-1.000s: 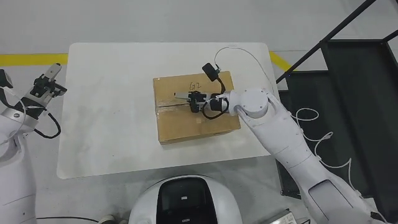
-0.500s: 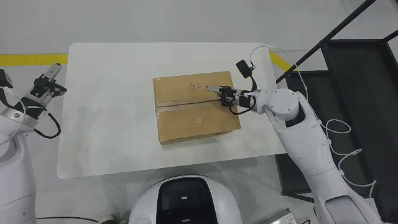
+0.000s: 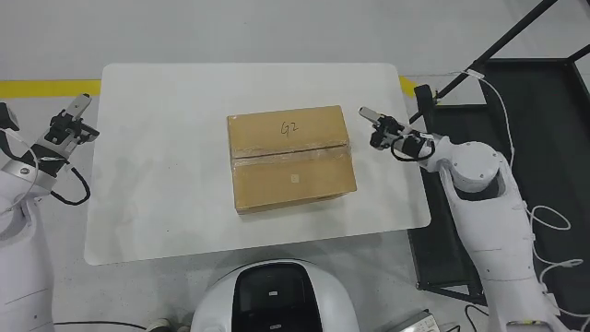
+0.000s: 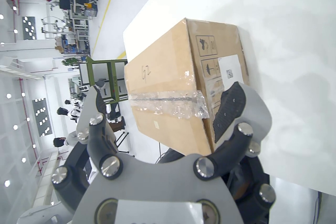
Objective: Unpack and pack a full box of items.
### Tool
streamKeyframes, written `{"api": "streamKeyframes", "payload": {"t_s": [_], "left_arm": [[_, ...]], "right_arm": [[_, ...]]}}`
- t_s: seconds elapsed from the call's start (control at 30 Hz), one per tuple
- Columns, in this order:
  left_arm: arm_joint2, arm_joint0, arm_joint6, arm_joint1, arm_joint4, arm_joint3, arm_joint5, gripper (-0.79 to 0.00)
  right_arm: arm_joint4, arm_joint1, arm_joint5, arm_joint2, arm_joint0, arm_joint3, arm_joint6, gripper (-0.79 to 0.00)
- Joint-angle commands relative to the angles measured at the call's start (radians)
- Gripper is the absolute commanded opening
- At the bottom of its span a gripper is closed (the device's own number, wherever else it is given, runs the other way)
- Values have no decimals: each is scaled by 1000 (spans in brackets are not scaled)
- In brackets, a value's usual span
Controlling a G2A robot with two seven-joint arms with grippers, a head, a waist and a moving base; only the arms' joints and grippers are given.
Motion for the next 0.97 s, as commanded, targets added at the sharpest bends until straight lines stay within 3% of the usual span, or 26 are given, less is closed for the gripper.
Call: {"api": "streamKeyframes", "payload": {"t_s": [0.0, 0.1, 0.93], "left_arm": [[0, 0, 0, 0, 0, 0, 0, 0], [0, 0, 0, 0, 0, 0, 0, 0], [0, 0, 0, 0, 0, 0, 0, -1]], "right_arm": [[31, 2, -31, 28, -9, 4, -13, 0], [70, 2, -68, 46, -16, 8, -26, 0], [70, 2, -67, 46, -16, 8, -26, -1]]}}
